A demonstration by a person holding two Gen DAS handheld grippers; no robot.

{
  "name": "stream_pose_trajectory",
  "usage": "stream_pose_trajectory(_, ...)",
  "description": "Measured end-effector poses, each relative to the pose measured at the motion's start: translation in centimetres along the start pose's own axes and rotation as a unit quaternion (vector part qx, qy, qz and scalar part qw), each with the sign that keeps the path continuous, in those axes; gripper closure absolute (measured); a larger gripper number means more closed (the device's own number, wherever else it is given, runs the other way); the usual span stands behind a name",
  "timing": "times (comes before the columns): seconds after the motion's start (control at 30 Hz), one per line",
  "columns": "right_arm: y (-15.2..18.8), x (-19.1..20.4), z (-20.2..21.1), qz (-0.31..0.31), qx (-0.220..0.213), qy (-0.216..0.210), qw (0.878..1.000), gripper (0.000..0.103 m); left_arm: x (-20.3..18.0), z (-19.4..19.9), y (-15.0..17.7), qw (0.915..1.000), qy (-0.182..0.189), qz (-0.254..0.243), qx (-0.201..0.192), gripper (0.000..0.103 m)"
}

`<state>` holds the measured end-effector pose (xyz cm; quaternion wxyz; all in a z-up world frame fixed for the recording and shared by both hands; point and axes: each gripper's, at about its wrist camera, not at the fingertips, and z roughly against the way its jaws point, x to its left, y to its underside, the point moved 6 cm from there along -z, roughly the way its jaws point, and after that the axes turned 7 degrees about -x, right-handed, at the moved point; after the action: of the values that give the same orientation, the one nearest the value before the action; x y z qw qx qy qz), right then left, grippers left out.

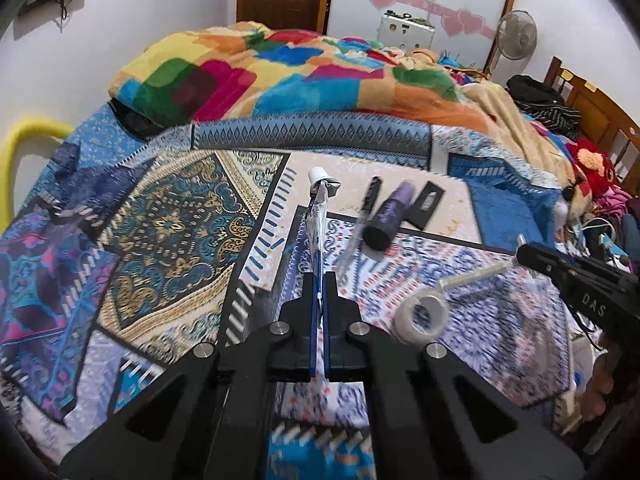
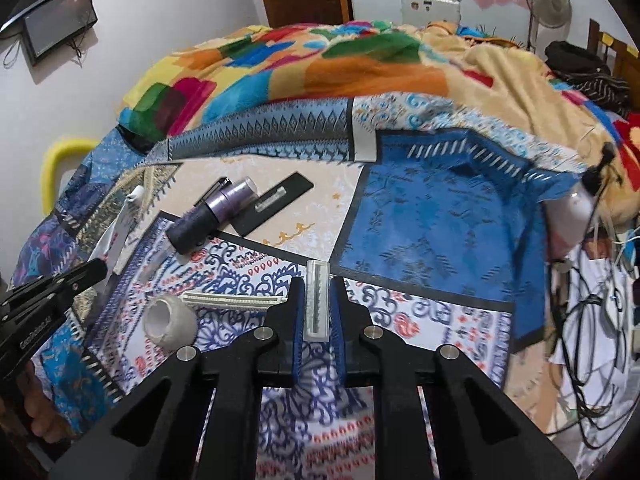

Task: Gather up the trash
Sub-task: 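Carry razor in right tool and white stick in left tool over white bin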

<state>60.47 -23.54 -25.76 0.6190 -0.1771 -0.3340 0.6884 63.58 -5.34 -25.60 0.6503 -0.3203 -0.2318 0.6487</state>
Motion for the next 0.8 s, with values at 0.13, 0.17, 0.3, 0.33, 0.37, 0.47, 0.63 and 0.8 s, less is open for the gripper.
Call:
stream_pose_trajectory(0.13, -0.9, 0.6, 2.8, 0.005, -0.02, 0.003, 1.0, 0.092, -0.8, 4.1, -0.5, 0.9999, 0.004, -0.005, -0.014, 0.102)
stream_pose_trajectory(0.17, -1.2, 0.7, 3.6, 0.006, -0.026, 0.005, 1.0, 0.092, -1.0, 5.1, -0.6, 0.9998, 0.005, -0.005, -0.018, 0.102)
stream_pose_trajectory(0.3, -2.3, 1.4, 7.4, 0.009, -0.052, 0.003, 0.999, 0.092, -1.5, 10.0, -1.1, 0.9993, 0.007, -0.007, -0.037, 0.102)
stream_pose_trajectory(0.33, -2.6, 1.7, 8.7, 0.011, -0.06, 0.002, 0.998, 0.092, -1.6, 11.3, -1.2, 0.999, 0.006, -0.008, -0.043, 0.102)
stream_pose_trajectory(0.37, -2.8, 2.0, 9.8, 0.012, -0.067, 0.0, 0.998, 0.092, -1.6, 12.3, -1.3, 0.9988, 0.005, -0.009, -0.049, 0.102)
stream_pose_trajectory(0.47, -3.1, 3.1, 13.0, 0.019, -0.085, -0.006, 0.996, 0.092, -1.6, 16.1, -1.1, 0.9978, 0.003, -0.009, -0.065, 0.102)
stream_pose_trajectory(0.63, -3.0, 5.3, 18.0, 0.026, -0.108, -0.023, 0.994, 0.092, -1.2, 23.0, 0.0, 0.9956, -0.006, -0.017, -0.092, 0.102)
stream_pose_trajectory(0.8, -2.3, 7.6, 22.9, 0.042, -0.135, -0.034, 0.989, 0.092, -0.4, 29.2, 1.6, 0.9933, -0.015, -0.013, -0.114, 0.102)
